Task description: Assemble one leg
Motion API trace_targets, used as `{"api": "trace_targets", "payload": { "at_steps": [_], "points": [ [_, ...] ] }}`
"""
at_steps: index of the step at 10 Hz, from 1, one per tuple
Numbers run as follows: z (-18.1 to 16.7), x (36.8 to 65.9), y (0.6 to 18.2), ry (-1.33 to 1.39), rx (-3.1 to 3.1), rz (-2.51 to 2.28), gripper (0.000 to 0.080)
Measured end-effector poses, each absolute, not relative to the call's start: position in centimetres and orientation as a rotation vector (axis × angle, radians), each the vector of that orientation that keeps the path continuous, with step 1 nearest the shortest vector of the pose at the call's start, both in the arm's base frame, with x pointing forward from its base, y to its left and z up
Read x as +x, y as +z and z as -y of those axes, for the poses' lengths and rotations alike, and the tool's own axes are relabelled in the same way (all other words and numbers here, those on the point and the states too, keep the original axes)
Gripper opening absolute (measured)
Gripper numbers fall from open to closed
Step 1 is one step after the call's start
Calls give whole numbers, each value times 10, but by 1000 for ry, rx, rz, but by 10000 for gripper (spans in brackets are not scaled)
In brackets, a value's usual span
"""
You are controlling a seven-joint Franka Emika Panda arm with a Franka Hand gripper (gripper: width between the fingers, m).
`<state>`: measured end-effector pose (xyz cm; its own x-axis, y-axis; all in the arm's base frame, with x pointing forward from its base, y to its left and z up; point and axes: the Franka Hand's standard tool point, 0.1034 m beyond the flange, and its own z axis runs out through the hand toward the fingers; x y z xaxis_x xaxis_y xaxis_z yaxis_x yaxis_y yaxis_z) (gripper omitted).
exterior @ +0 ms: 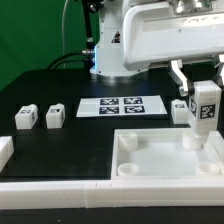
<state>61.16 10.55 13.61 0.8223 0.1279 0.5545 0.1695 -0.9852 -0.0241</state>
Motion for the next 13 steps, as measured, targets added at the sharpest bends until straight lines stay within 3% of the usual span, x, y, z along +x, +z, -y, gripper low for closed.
{"api": "trace_targets", "payload": {
  "at_steps": [4,8,13],
  "points": [
    [-110,619,136,-880,-2927,246,294],
    [-106,621,114,-848,-2940,259,294],
    [-110,617,105,-831,-2942,268,294]
  ]
}}
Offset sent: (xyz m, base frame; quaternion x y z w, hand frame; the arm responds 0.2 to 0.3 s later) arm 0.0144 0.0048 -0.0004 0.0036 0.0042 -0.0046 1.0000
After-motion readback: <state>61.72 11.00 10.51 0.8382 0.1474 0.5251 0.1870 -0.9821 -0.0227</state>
